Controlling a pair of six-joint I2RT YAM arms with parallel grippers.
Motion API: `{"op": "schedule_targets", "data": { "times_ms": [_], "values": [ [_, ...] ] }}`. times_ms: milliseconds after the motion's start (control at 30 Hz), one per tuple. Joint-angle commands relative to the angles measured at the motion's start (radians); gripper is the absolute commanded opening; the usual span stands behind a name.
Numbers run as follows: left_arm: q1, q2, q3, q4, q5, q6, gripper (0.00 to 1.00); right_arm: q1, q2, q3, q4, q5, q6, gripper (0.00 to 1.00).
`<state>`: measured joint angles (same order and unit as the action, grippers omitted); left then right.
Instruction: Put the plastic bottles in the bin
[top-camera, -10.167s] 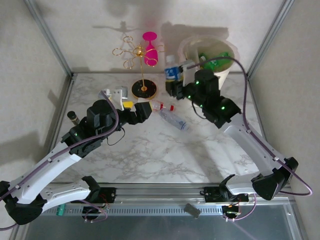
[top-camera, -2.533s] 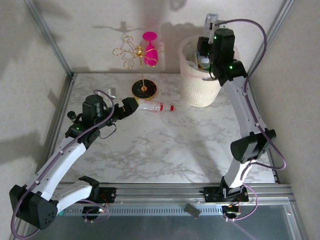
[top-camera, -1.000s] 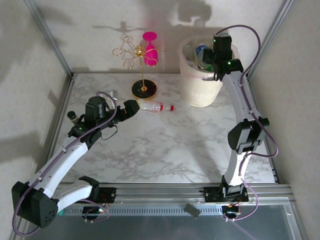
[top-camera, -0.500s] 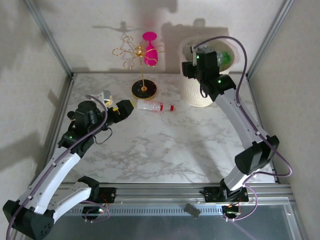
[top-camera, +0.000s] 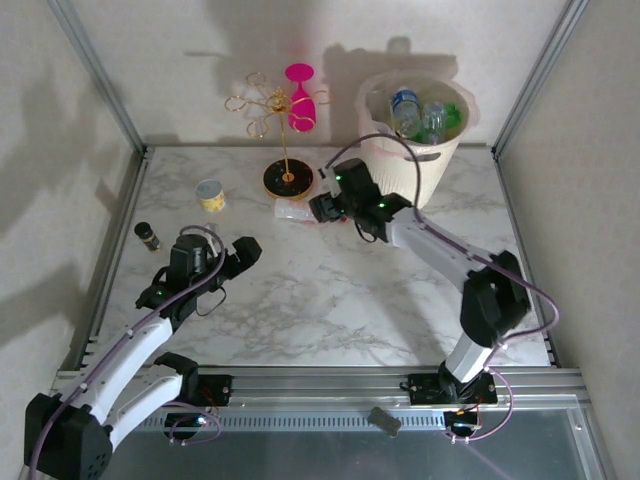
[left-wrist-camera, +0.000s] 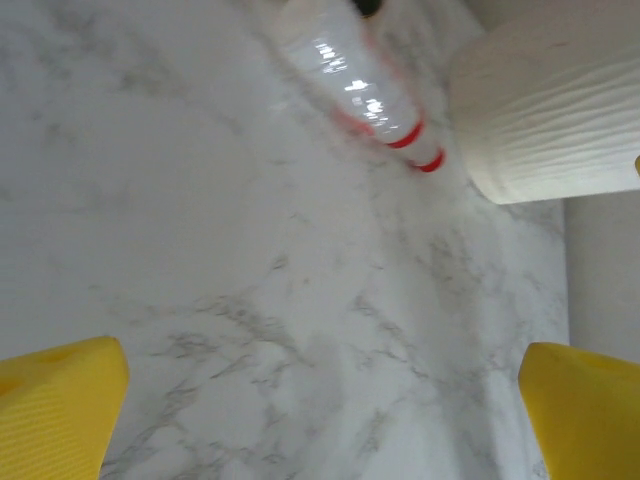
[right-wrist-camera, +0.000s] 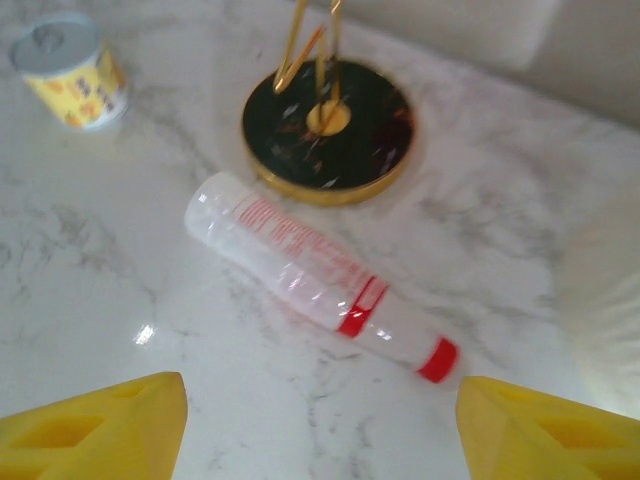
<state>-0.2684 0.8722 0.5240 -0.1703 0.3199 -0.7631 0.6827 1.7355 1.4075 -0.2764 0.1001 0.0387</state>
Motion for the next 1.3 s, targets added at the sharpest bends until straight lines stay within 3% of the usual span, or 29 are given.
{"op": "schedule_targets", "data": {
  "times_ms": [0, 167, 300, 533, 800, 1267],
  "values": [
    [0.018, 0.0, -0.018, 0.081, 0.047, -0.039, 1.0, 0.0, 0.117, 0.093, 0.037, -0.048, 0.0, 0.75],
    [0.022, -0.005, 0.014, 0.047, 0.039, -0.01, 1.0, -0.006, 0.295, 0.241, 0.019, -0.117, -0.016, 0.84],
    [0.023, -0.016, 0.034, 0.021, 0.041, 0.017, 1.0, -0.031, 0.407, 0.342, 0.001, -0.171, -0.023, 0.99],
    [0.023, -0.024, 0.054, -0.005, 0.039, 0.041, 1.0, -0.049, 0.541, 0.467, -0.064, -0.258, -0.041, 0.99],
    [0.023, -0.028, 0.052, -0.01, 0.045, 0.045, 1.0, -0.049, 0.64, 0.571, -0.14, -0.256, -0.056, 0.98],
    [0.024, -0.084, 0.071, -0.047, 0.048, 0.075, 1.0, -0.013, 0.598, 0.468, -0.152, -0.236, -0.113, 0.8]
  ]
}}
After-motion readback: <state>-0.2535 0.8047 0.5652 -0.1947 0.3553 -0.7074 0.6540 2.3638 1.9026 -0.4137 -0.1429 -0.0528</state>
